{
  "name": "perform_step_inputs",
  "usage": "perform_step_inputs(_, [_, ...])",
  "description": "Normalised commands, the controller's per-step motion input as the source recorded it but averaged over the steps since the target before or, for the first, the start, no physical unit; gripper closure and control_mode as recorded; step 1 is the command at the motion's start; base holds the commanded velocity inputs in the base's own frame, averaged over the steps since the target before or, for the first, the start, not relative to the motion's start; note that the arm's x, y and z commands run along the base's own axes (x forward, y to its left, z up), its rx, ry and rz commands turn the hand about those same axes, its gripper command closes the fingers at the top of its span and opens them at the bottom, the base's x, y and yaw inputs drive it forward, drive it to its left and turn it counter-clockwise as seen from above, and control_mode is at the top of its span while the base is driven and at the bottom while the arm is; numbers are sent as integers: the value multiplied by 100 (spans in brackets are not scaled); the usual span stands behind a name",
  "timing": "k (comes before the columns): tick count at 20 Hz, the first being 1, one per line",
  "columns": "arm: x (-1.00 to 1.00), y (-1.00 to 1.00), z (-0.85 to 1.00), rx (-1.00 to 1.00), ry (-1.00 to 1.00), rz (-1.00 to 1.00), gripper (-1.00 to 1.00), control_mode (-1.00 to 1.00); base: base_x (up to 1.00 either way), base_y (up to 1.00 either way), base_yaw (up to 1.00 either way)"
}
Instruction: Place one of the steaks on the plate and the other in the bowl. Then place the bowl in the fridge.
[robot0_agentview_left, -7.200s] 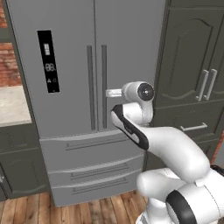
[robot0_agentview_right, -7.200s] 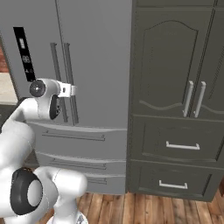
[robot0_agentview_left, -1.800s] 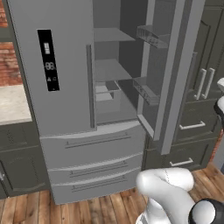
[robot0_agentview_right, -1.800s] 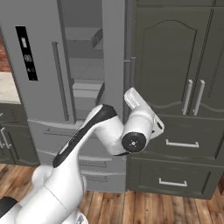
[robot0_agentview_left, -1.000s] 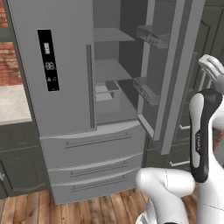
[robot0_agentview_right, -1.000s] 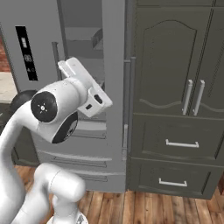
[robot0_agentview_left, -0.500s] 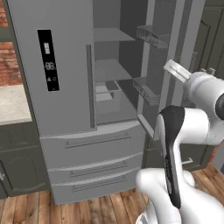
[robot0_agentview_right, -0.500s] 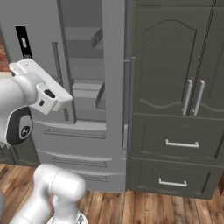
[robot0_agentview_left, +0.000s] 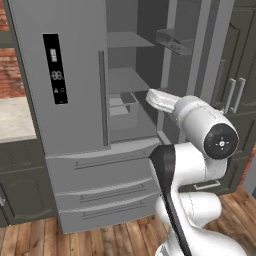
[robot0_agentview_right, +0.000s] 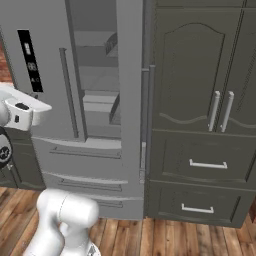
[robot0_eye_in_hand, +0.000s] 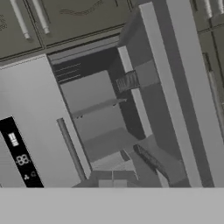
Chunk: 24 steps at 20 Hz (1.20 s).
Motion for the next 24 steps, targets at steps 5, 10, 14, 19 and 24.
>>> perform_step_inputs(5, [4,64,-52,-31,-7,20,100,-100,0,0,0])
perform_step_inputs(10, [44,29,-31,-28,-11,3,-100,-100,0,0,0])
perform_step_inputs(14, [50,1,-22,-5,-3,0,-100,-100,0,0,0])
perform_step_inputs(19, [56,2,-38,0,-1,1,-100,-100,0,0,0])
perform_step_inputs(24, [76,10,-17,0,0,3,-100,-100,0,0,0])
